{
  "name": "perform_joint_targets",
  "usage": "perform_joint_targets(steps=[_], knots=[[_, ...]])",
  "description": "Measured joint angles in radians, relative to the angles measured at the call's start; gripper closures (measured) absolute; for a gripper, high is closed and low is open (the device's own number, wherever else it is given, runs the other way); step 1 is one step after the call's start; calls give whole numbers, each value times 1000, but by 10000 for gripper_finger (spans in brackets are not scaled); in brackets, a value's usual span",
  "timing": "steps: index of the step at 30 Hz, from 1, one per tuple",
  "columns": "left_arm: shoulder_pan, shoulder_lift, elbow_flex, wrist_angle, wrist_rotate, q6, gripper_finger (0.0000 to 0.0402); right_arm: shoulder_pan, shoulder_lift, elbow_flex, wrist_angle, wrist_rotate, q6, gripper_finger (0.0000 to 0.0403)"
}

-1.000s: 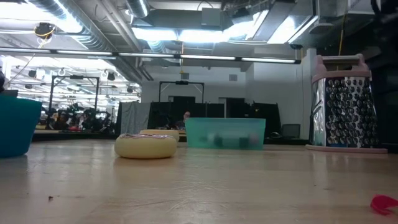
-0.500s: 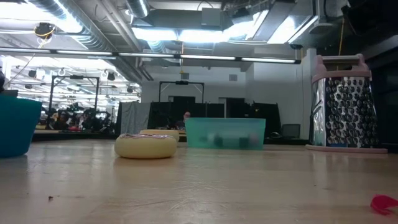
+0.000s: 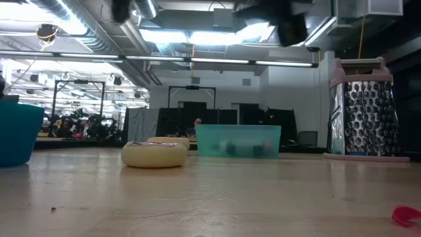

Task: Pick & Place Food Item
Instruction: Put the violet donut into the blue bin

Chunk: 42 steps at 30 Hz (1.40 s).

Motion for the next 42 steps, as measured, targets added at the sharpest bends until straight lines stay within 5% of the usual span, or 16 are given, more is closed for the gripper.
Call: perform_joint_targets(steps=[5, 15, 24, 42], knots=[[-16, 42, -1, -329, -129, 152, 267, -94, 159, 137, -17, -135, -71, 179], [-21, 30, 0, -351, -194, 215, 262, -121, 508, 340, -302, -410, -71, 179], [-21, -9, 0, -368, -189, 208, 262, -130, 662, 465, -297, -416, -70, 179], [-21, -20, 0, -414, -179, 211, 262, -192, 666, 466, -379, -354, -56, 179]])
